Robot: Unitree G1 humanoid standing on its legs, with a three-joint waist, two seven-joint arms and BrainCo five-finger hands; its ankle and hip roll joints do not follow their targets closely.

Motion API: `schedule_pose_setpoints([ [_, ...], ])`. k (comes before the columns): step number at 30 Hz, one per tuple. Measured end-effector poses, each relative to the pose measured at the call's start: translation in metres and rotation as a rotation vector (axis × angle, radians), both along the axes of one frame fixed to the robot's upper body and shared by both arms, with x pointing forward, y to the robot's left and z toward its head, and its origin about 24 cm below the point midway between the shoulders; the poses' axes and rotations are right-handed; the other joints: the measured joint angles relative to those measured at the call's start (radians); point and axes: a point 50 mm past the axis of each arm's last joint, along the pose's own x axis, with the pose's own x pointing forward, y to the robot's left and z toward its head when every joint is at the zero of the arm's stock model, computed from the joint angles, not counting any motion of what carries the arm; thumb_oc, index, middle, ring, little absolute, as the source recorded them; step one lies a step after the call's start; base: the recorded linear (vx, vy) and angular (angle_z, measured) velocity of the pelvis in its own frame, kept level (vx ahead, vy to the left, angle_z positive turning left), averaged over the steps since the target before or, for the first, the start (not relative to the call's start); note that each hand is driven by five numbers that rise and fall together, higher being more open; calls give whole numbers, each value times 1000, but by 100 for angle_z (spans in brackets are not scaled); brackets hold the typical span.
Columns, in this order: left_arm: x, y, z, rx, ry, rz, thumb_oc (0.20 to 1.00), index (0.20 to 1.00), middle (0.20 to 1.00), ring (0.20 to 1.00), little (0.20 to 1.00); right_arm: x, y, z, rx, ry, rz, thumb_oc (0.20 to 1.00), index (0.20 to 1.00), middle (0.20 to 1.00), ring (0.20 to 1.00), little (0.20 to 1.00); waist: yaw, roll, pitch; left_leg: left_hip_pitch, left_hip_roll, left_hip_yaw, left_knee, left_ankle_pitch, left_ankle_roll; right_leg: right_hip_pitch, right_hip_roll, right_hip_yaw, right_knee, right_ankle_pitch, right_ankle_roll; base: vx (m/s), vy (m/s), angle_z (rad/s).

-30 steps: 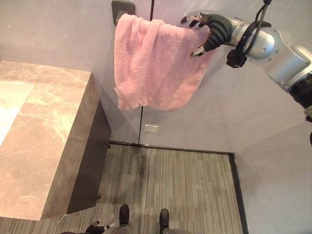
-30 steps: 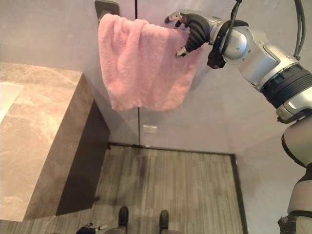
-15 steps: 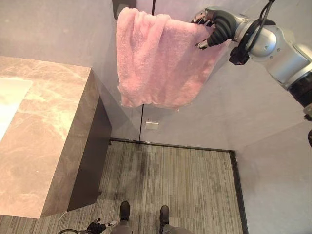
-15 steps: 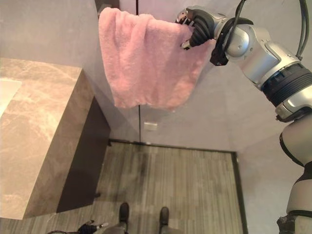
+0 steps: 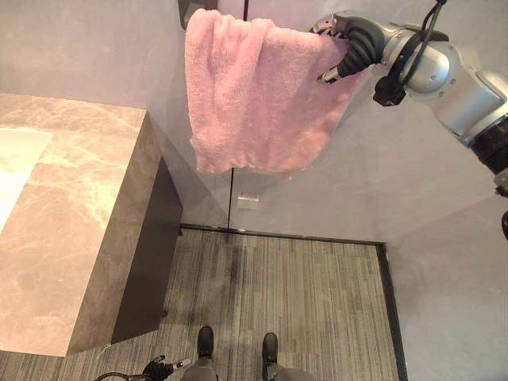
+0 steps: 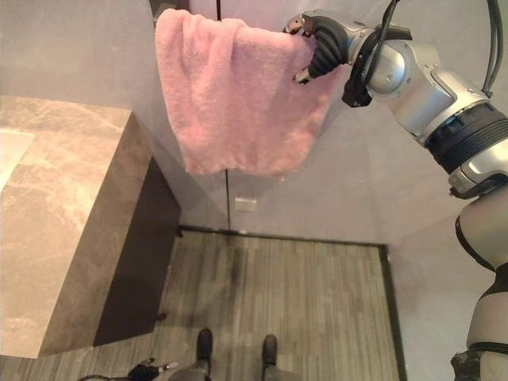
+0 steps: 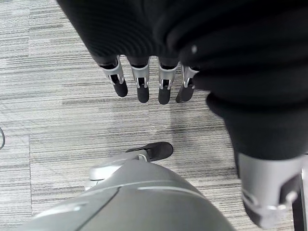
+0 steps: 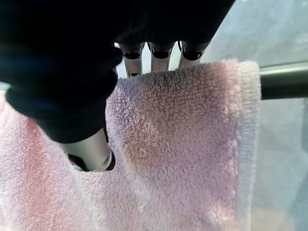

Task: Put brush and paste in cup on sink, flatten towel.

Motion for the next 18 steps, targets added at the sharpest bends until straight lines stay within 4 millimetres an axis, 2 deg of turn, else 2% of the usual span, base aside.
schedule_pose_setpoints([
  [3,0,0,0,0,0,0,1000,1000,1000,1000,1000,1,-3,0,-20,-7,-22,586,586,586,586,586,-1,4,3,-2,0,0,0,0,0,-2,0,0,0,0,0,0,0,0],
  [14,5,-1,1,-1,-11,-4,1000,1000,1000,1000,1000,2,-13,1,-51,-22,-65,561,561,561,561,561,-5,3,4,-12,0,-2,0,0,0,-10,1,-1,0,1,-1,0,0,0],
  [16,5,-1,1,-1,-11,-4,1000,1000,1000,1000,1000,2,-14,1,-55,-23,-71,517,517,517,517,517,-6,2,5,-12,0,-2,0,1,0,-10,1,-2,0,1,-1,0,0,0],
  [18,5,-1,1,-1,-11,-4,1000,1000,1000,1000,1000,2,-15,1,-70,-29,-78,517,517,517,517,517,-7,2,5,-12,0,-2,0,1,0,-10,1,-2,0,1,-1,0,0,0],
])
